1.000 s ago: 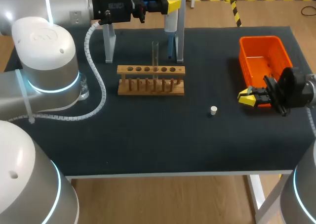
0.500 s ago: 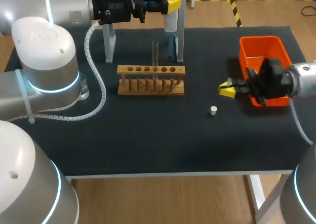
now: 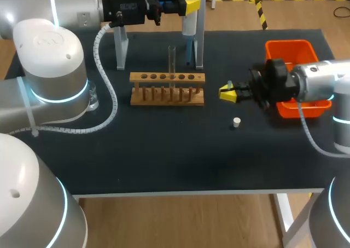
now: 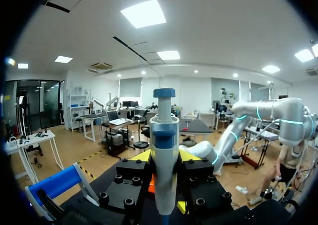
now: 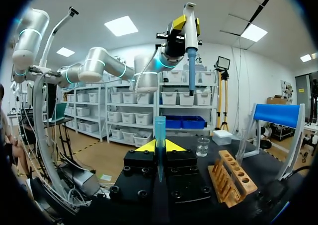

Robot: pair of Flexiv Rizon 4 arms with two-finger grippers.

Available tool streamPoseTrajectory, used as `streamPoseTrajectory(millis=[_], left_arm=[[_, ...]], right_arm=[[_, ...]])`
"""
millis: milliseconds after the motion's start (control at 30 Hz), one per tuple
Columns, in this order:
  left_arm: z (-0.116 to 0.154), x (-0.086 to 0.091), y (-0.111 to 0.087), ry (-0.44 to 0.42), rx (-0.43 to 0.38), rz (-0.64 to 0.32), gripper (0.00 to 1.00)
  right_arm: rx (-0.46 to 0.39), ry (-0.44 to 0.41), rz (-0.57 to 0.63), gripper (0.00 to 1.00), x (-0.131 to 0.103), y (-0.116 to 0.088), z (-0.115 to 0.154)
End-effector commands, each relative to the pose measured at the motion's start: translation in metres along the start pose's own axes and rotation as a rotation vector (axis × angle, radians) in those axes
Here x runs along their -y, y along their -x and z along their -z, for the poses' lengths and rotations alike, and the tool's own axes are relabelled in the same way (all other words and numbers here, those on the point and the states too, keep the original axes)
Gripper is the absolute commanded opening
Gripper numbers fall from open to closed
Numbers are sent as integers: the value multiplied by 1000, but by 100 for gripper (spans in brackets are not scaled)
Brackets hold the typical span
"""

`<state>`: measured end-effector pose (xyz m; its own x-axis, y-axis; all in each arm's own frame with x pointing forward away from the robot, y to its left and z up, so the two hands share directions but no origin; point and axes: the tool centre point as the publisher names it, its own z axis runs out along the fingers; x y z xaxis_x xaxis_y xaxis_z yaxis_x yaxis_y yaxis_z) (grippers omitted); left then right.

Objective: Invert the test tube, pick up the pipette, mount the tip to pipette, aspirate from beaker and dispense into the tube, eject the tip, return the pipette, and cap with the stopper.

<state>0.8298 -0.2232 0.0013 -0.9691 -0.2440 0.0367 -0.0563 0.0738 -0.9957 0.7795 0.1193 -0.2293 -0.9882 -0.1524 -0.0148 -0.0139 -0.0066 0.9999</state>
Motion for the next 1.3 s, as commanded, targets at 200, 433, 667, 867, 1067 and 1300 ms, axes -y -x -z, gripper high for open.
streamPoseTrajectory(millis=[200,433,667,867,1067,1300], left_arm=[[-1,1,0,2,2,1,0],[-1,1,0,2,2,1,0],[-1,1,0,2,2,1,0],[-1,1,0,2,2,1,0],[-1,1,0,2,2,1,0],[-1,1,0,2,2,1,0]], right_arm=[[5,3,24,0,2,1,-24],[12,-1,24,0,9,4,-40],[26,9,26,0,9,9,-49],[27,18,17,0,7,16,-57],[23,24,11,0,2,24,-66],[20,23,2,0,-1,31,-73]])
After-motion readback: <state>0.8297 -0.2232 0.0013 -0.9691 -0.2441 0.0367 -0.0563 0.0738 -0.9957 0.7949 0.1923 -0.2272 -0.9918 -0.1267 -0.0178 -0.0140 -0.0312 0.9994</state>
